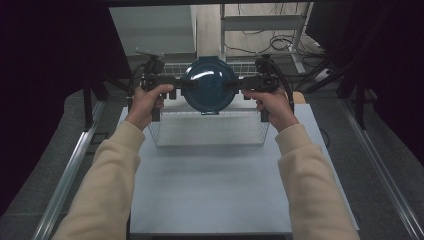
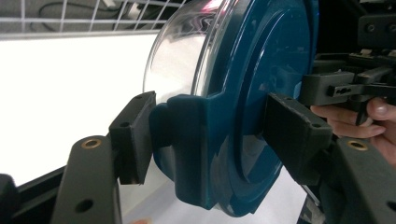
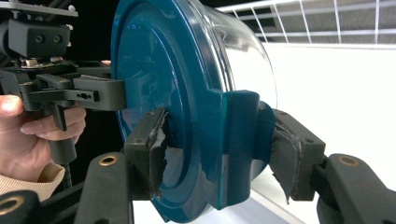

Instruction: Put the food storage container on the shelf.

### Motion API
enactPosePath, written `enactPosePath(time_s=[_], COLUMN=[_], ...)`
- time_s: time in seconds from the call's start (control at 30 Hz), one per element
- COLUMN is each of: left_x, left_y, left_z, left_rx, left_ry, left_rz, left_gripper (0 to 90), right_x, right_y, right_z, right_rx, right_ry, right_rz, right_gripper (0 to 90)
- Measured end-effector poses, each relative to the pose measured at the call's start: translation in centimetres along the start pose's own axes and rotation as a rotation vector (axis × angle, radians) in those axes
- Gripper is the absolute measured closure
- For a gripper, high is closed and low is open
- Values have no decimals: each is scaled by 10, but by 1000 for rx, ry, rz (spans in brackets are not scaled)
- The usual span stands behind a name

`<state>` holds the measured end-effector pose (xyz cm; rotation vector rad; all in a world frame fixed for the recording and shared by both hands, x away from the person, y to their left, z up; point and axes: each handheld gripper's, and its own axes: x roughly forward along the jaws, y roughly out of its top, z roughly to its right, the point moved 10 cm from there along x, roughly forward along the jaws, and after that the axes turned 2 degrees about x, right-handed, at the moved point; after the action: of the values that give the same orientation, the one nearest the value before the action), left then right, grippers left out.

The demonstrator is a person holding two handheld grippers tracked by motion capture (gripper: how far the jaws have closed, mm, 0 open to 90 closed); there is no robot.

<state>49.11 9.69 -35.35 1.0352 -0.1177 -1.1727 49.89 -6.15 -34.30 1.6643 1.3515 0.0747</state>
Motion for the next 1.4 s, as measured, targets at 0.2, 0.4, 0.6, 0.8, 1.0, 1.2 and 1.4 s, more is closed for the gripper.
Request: enactPosePath(time_s=[0.2, 0.4, 0.6, 0.8, 1.0, 1.2, 1.4], left_x=[5, 12, 21, 28, 30, 31, 21], left_y=[6, 9, 13, 14, 13, 13, 16], left_z=[-6, -14, -24, -32, -34, -33, -36], left_rx=[-41, -83, -148, -197, -206, -189, -115], left_ry=[-8, -19, -40, -49, -56, -41, 72], left_rz=[28, 37, 52, 61, 65, 70, 103], left_gripper=[365, 348, 336, 324, 318, 305, 206], right_x=[5, 9, 14, 21, 23, 24, 19], right_y=[5, 8, 11, 13, 12, 11, 8], right_z=[7, 14, 23, 35, 40, 38, 37], right_rx=[59, 120, 210, 311, 352, 321, 212], right_ry=[16, 26, 27, 48, 69, 41, -62], right_rz=[21, 35, 42, 56, 74, 73, 74], right_gripper=[406, 393, 378, 362, 353, 312, 193])
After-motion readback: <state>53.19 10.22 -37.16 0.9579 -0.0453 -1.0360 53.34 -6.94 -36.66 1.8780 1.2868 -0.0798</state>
